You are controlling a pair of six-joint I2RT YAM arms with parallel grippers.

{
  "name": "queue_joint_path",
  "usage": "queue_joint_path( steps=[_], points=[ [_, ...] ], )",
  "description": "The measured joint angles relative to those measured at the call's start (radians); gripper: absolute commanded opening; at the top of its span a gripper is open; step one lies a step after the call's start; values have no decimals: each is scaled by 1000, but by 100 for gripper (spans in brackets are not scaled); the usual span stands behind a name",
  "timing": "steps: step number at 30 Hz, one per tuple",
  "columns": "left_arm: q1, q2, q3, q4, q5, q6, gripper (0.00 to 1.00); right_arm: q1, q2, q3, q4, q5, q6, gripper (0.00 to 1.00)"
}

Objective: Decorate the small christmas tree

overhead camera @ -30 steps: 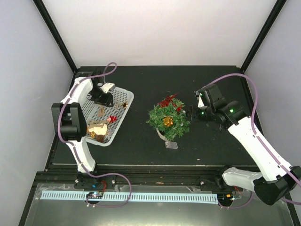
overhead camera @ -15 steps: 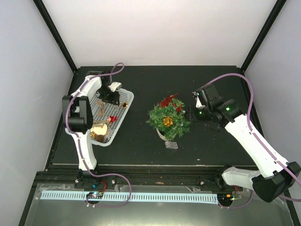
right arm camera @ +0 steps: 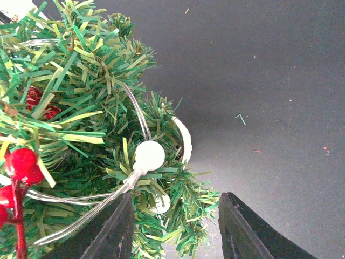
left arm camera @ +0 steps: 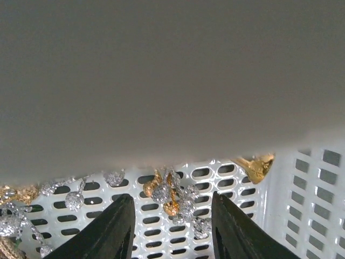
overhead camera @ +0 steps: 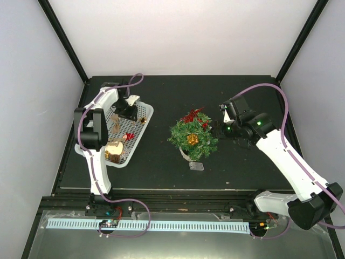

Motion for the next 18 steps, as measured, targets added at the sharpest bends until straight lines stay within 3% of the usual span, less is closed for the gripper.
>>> queue_joint_path(
  steps=[13, 18],
  points=[
    [-8, 3, -20, 55, -10, 0, 39, -5, 11, -1, 8, -13, -8, 45],
    [-12, 3, -40, 90, -21, 0, 31, -5, 11, -1, 10, -15, -8, 45]
  ],
)
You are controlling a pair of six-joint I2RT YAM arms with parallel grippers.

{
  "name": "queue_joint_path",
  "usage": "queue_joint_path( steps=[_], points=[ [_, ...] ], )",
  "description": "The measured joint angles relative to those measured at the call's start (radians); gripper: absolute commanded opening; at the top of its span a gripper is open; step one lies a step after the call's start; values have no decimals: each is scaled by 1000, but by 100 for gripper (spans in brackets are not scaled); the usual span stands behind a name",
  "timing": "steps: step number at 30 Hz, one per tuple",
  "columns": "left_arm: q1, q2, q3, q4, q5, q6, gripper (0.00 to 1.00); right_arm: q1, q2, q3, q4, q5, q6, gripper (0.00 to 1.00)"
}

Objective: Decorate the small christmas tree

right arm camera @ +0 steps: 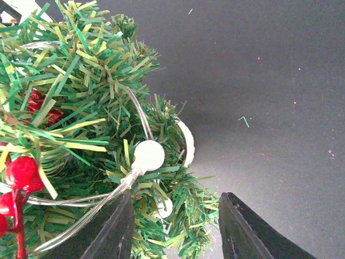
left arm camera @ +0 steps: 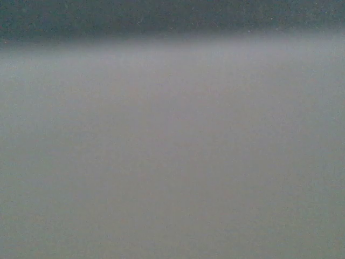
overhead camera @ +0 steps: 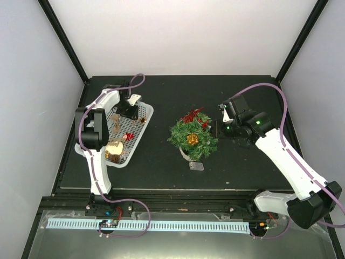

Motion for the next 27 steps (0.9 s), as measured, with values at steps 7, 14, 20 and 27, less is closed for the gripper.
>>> queue_joint_path(
  steps=[7, 14, 20, 27],
  points=[
    [-2, -3, -27, 54, -1, 3, 13, 0, 2, -10, 11, -7, 0, 45],
    [-2, -23, -58, 81, -2, 3, 5, 0, 2, -10, 12, -7, 0, 45],
    [-2, -36, -66, 72, -2, 3, 3, 0, 2, -10, 13, -7, -3, 45],
    [-3, -79, -77, 1, -2, 3, 2, 0, 2, -10, 13, -7, -11, 45]
  ],
)
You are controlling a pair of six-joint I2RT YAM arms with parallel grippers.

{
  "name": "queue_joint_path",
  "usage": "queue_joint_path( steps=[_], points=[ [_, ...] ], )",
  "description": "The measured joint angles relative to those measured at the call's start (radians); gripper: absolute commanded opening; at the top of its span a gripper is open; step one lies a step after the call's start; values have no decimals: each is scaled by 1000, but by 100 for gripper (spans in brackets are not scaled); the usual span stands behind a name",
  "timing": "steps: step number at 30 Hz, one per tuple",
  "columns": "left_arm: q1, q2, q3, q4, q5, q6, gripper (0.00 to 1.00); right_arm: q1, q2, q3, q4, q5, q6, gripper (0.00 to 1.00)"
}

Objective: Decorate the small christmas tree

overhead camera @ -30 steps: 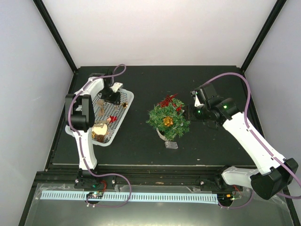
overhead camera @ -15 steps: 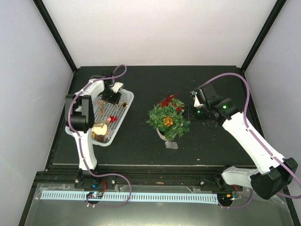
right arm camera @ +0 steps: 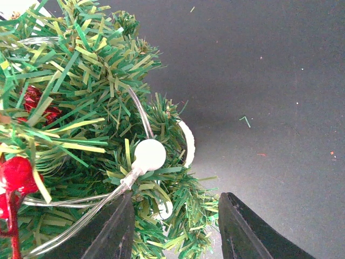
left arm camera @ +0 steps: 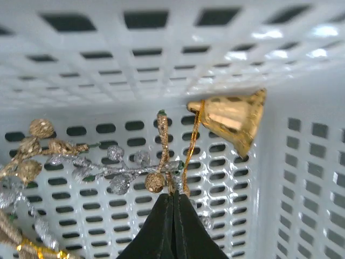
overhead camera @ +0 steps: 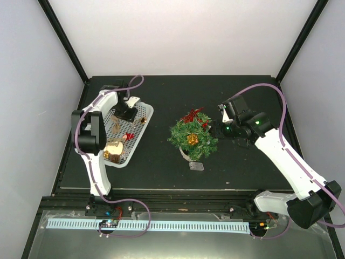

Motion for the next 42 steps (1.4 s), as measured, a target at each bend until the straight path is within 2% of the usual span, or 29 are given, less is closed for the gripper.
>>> queue_joint_path(
  steps=[17, 22, 28, 33, 38, 42],
  points=[
    [3, -212, 7, -160, 23, 26, 2, -5, -21, 0, 6, 2, -14, 45],
    [25, -230, 76, -246, 132, 61, 2, -5, -52, 0, 5, 6, -23, 45],
    [127, -248, 174, -402, 366, 192, 2, -5, -92, 0, -5, 9, -35, 45],
    [194, -249, 137, -504, 539, 295, 2, -5, -122, 4, -13, 8, -46, 45],
    [198, -252, 56, -529, 604, 333, 2, -4, -134, 83, -40, 8, -84, 44],
    [198, -302, 25, -504, 593, 328, 2, 27, -134, 220, -58, 32, -123, 44]
  ],
)
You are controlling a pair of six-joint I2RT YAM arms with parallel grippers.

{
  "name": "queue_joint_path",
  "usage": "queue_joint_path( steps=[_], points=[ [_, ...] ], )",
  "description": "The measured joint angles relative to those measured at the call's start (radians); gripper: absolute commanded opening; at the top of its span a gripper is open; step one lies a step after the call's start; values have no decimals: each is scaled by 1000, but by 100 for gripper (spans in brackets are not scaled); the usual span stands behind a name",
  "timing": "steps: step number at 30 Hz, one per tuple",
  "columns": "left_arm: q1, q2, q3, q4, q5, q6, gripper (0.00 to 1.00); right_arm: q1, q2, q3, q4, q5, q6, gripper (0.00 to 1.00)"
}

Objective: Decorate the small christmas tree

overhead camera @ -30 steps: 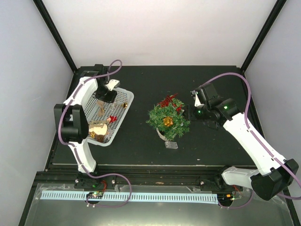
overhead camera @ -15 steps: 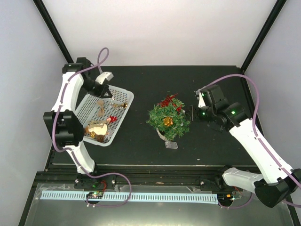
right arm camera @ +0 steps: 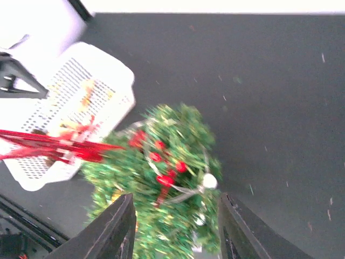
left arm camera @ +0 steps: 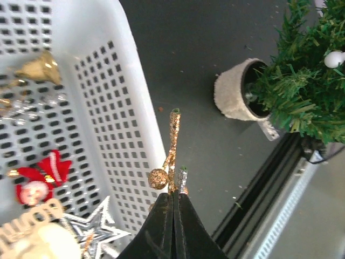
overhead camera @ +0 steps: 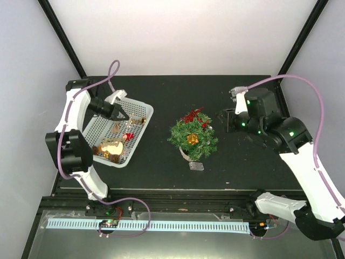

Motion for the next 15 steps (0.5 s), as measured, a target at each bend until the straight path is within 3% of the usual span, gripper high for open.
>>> queue_joint_path(
  steps=[4, 8, 12, 15],
  points=[
    [0, -72, -5, 67, -81, -38, 2, 135, 63, 205, -37, 86, -38, 44],
    [0, -110, -5, 117, -128, -72, 2, 301, 238, 506, -95, 163, -73, 44],
    [0, -111, 15, 113, -109, -79, 2, 392, 486, 862, -152, 174, -87, 44],
    [0, -111, 56, 92, -50, -81, 2, 444, 613, 1028, -169, 153, -95, 45]
  ],
)
